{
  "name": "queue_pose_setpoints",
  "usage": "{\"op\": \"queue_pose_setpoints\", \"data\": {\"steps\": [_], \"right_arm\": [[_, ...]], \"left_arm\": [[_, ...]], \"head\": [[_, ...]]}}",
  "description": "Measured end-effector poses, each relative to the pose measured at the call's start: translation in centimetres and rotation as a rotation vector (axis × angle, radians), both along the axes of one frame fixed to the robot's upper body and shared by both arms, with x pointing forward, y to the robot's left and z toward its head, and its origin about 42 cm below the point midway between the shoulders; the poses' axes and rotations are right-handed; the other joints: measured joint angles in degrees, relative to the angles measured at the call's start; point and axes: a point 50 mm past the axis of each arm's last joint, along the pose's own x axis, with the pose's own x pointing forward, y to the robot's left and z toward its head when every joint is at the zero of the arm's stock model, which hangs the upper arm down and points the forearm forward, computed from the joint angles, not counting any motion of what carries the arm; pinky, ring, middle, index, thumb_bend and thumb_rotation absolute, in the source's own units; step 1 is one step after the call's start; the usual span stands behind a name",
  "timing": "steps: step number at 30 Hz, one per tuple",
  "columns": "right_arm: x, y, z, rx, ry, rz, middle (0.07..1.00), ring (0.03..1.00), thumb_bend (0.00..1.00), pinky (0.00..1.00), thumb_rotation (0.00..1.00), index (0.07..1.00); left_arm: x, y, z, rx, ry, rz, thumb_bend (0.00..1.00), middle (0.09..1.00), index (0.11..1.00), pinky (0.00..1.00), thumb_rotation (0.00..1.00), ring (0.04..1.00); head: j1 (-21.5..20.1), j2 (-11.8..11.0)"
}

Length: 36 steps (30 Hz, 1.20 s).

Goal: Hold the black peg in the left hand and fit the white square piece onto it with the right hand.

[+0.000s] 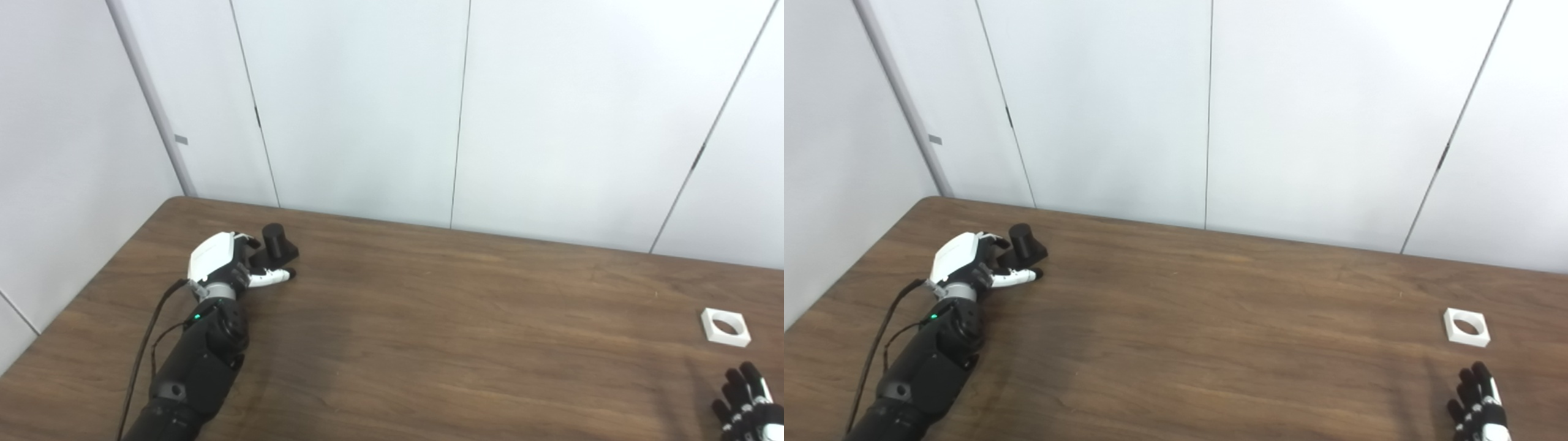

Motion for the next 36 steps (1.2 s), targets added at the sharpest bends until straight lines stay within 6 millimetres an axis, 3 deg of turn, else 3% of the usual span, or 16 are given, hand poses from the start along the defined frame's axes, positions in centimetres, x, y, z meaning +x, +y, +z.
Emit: {"op": "queue_pose_setpoints", "data": {"steps": [15, 21, 22, 24, 29, 36], "right_arm": [[-0.12, 0.05, 0.02, 0.0, 0.001, -0.013, 0.979, 1.0, 0.35, 1.0, 1.0, 0.979], [-0.15, 0.05, 0.04, 0.0, 0.001, -0.014, 0.983, 1.0, 0.33, 1.0, 1.0, 0.979], [-0.15, 0.06, 0.04, 0.0, 0.001, -0.014, 0.974, 0.996, 0.33, 1.0, 1.0, 0.975], [-0.15, 0.06, 0.05, 0.001, 0.0, -0.014, 0.967, 0.989, 0.33, 1.0, 1.0, 0.973], [-0.19, 0.07, 0.08, 0.001, 0.0, -0.016, 0.972, 0.993, 0.32, 1.0, 1.0, 0.981], [-0.26, 0.08, 0.12, 0.001, -0.002, -0.017, 0.982, 0.999, 0.32, 1.0, 1.0, 0.995]], "left_arm": [[0.49, -0.02, 0.19, -0.018, -0.005, -0.004, 0.84, 0.923, 0.708, 1.0, 0.35, 0.971], [0.67, 0.06, 0.14, -0.023, -0.023, -0.012, 0.8, 0.883, 0.607, 1.0, 0.26, 0.947], [0.68, 0.09, 0.12, -0.026, -0.031, -0.015, 0.64, 0.859, 0.537, 1.0, 0.15, 0.932], [0.68, 0.27, 0.0, -0.035, -0.052, -0.014, 0.55, 0.84, 0.5, 1.0, 0.09, 0.919], [0.71, 0.37, -0.13, -0.036, -0.072, -0.028, 0.52, 0.779, 0.486, 0.98, 0.05, 0.875], [0.68, 0.55, -0.04, -0.046, -0.09, -0.019, 0.52, 0.763, 0.485, 0.96, 0.05, 0.859]], "head": [[-0.3, 0.3], [-0.3, 0.3], [-0.3, 0.3], [-0.3, 0.3], [-0.4, 0.6], [-0.3, 0.8]]}}
